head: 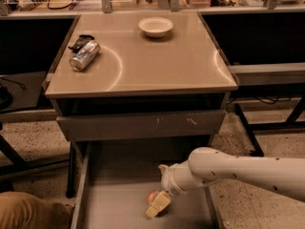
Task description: Pick apple from middle drawer and place on counter
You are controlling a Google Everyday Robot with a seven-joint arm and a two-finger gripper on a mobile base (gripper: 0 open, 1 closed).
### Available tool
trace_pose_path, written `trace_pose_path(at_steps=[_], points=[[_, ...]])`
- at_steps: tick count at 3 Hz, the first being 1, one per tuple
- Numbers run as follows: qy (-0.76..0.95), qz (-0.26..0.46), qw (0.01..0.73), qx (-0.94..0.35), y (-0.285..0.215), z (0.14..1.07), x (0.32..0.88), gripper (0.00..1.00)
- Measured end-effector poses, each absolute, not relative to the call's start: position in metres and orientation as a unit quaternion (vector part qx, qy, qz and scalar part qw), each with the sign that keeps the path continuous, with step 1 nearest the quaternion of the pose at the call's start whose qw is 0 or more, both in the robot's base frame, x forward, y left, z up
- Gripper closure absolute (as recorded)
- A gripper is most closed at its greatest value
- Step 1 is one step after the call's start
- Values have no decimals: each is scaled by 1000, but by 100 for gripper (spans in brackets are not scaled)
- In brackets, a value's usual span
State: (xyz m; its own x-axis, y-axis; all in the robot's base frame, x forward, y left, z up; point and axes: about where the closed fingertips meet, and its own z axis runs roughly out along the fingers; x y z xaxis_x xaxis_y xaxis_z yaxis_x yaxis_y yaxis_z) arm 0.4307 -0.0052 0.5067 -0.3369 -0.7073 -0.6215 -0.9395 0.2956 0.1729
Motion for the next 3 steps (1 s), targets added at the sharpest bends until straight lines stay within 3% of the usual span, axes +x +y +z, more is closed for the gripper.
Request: trace_pose_path(at_steps=[3], points=[[800,252,267,-474,-18,417,446,0]])
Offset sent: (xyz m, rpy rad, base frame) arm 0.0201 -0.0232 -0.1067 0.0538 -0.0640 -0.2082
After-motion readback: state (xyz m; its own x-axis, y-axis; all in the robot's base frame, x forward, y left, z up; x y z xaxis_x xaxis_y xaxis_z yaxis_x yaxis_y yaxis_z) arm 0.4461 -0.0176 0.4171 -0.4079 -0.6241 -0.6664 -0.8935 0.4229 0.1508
